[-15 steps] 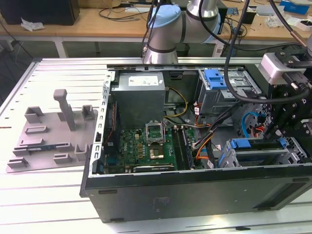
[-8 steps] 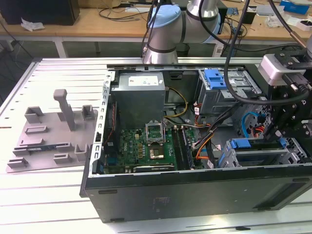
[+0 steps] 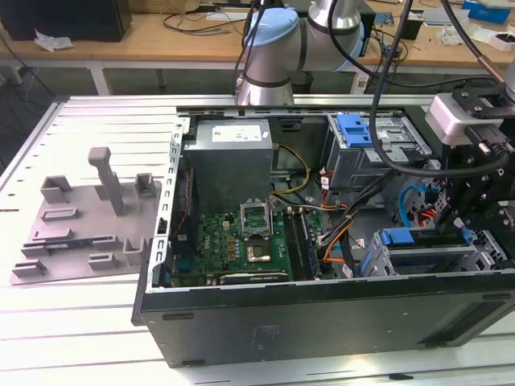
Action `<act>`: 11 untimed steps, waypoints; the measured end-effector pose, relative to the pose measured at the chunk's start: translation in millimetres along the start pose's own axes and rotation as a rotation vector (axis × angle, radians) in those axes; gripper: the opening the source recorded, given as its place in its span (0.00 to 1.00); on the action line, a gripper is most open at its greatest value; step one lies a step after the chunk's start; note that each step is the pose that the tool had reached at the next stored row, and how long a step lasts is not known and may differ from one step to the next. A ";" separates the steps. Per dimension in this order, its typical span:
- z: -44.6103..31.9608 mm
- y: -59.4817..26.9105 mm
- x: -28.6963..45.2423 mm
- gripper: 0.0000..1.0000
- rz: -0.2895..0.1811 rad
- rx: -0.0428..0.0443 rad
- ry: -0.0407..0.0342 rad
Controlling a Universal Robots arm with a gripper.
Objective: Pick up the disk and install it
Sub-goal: 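Insert the first disk wire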
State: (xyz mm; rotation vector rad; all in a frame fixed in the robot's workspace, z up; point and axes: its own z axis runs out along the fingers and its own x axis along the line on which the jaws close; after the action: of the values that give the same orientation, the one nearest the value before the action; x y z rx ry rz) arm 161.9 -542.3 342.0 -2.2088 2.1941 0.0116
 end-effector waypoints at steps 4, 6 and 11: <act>1.0 0.0 0.6 0.17 0.000 0.0000 -0.0004; 1.3 0.0 0.6 0.17 0.000 0.0000 -0.0011; 1.3 0.0 0.5 0.17 0.000 0.0000 -0.0013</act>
State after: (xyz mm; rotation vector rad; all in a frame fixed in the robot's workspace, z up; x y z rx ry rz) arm 161.9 -542.8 340.7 -2.2082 2.1933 0.0131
